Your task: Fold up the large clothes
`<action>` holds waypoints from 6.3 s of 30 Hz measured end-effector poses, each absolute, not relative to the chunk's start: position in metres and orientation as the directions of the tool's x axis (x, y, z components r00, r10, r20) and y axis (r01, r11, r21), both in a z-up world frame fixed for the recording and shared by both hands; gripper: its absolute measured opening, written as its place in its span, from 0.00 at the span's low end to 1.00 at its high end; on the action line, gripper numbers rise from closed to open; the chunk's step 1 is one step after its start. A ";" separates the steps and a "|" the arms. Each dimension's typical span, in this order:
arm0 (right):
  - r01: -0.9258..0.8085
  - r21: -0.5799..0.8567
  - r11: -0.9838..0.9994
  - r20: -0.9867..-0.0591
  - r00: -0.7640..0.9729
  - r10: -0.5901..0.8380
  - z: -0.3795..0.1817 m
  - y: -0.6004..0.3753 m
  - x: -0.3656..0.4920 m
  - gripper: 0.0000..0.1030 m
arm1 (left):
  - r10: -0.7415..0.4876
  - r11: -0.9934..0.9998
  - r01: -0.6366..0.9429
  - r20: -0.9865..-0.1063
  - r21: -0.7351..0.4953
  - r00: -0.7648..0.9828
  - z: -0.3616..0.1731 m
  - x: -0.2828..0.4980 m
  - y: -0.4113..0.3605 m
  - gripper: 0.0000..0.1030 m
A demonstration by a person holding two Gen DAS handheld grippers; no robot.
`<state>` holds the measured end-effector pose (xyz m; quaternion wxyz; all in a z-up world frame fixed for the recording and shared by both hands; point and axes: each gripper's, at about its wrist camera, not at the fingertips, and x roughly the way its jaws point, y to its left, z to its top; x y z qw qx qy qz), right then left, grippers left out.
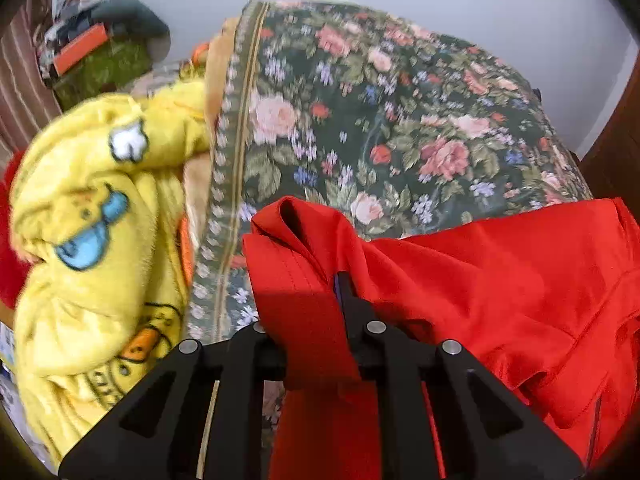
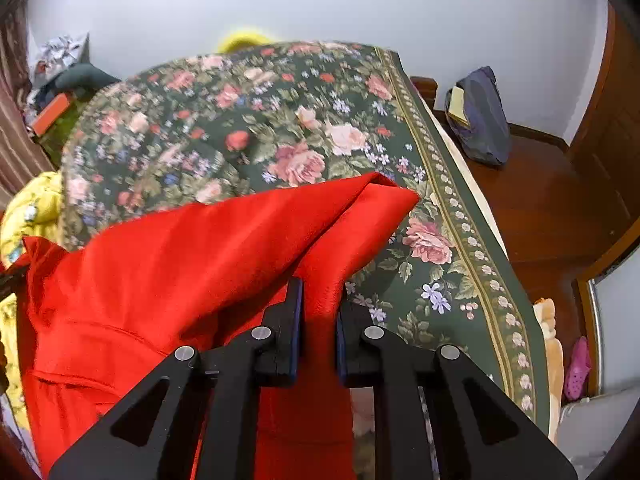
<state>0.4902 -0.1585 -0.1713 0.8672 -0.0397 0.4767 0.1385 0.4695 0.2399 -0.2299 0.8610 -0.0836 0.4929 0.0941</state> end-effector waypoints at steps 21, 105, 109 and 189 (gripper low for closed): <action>-0.335 -0.086 0.938 -0.847 0.520 0.108 -0.142 -0.153 0.427 0.43 | 0.095 0.967 -0.251 -0.873 -0.032 0.478 -0.211 0.407 0.236 0.30; -0.370 0.102 0.924 -0.903 0.356 0.242 -0.146 -0.231 0.250 0.39 | -0.286 0.936 -0.014 -0.783 -0.352 0.552 -0.168 0.207 0.169 0.04; -0.335 0.110 0.936 -0.930 0.297 0.216 -0.171 -0.245 0.239 0.46 | -0.280 0.941 -0.008 -0.791 -0.339 0.544 -0.173 0.205 0.164 0.04; -0.447 -0.022 0.894 -0.824 0.514 0.237 -0.097 -0.149 0.423 0.43 | 0.060 0.978 -0.193 -0.779 -0.079 0.624 -0.141 0.435 0.209 0.36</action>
